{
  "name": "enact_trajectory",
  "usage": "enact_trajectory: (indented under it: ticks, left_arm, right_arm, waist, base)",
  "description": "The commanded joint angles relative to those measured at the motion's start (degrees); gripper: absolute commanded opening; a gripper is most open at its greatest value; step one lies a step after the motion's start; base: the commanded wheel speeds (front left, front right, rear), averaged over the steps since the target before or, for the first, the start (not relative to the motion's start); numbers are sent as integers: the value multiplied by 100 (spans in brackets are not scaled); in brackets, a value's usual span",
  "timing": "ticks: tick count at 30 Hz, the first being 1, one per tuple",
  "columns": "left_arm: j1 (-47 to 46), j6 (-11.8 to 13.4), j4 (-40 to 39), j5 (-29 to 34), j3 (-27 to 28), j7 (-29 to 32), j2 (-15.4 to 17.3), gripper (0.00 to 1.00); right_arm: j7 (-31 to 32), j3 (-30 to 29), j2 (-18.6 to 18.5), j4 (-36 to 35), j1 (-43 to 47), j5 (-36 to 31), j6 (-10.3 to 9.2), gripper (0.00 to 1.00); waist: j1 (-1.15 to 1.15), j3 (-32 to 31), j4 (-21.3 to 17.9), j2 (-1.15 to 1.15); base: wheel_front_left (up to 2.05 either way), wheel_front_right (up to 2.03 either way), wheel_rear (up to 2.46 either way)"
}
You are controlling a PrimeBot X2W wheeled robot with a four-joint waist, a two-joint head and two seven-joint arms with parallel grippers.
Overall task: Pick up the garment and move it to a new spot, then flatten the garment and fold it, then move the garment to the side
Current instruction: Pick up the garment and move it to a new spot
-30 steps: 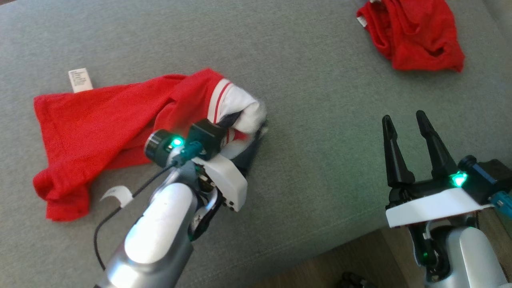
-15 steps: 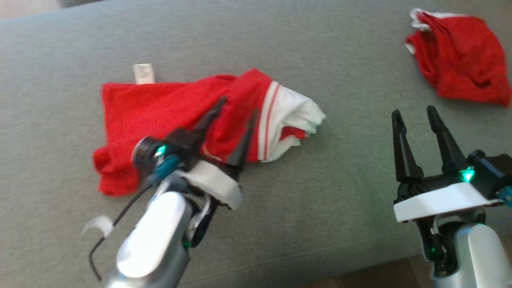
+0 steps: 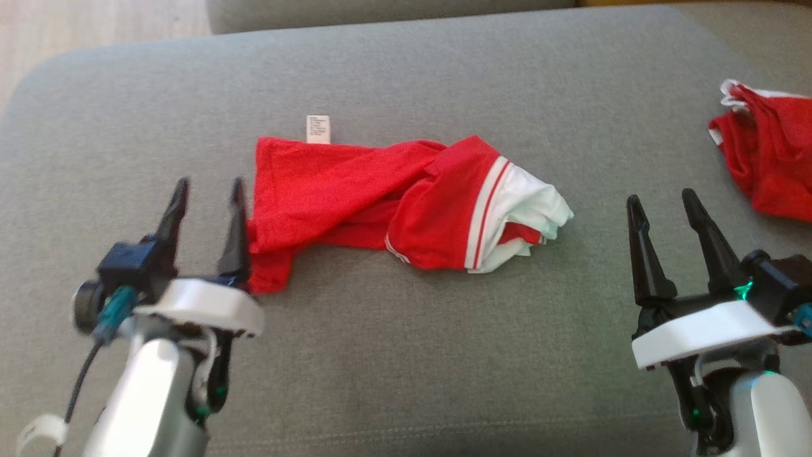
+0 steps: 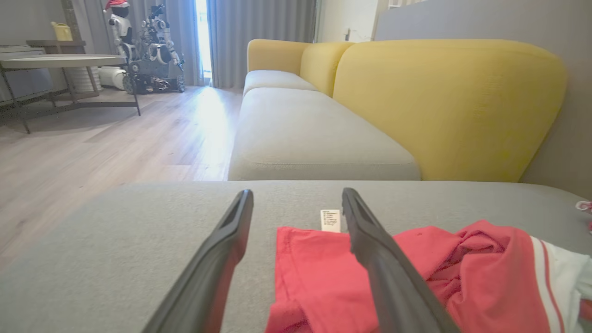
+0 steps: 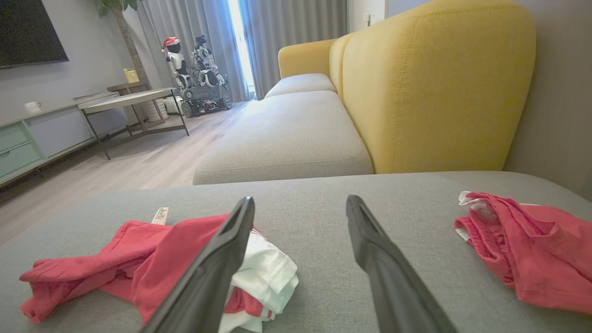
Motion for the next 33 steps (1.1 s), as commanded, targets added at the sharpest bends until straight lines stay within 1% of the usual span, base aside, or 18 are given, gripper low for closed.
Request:
enact_trajectory:
  ticks: [1,6,13,22,33]
  left_arm:
    - [-92,48,-212,-34,294,-58,165,100]
    - [221,121,-245,-93,498,-97,310,100]
    - [647,96,-345,-75,473,-87,469,100]
    - [1088,153,-533,-94,389,21,534,100]
    - [1265,207,-682,-110,330,127,602,100]
  right_arm:
    - [45,119,-65,-236,-24,-27,19,100]
    - [107,101,-92,-217,63,-27,19,100]
    - [148,138,-153,-134,168,-17,19,100]
    - [230,135,-230,-88,404,-5,19,100]
    - [303,141,-218,-171,505,-14,19,100]
  waist:
    - [0,-94,97,0]
    - [0,-230,200,0]
    - [0,-448,212,0]
    - [0,-751,203,0]
    - [0,-811,164,0]
  base:
    - [0,0,0]
    - [0,0,0]
    - [0,0,0]
    - [0,0,0]
    - [0,0,0]
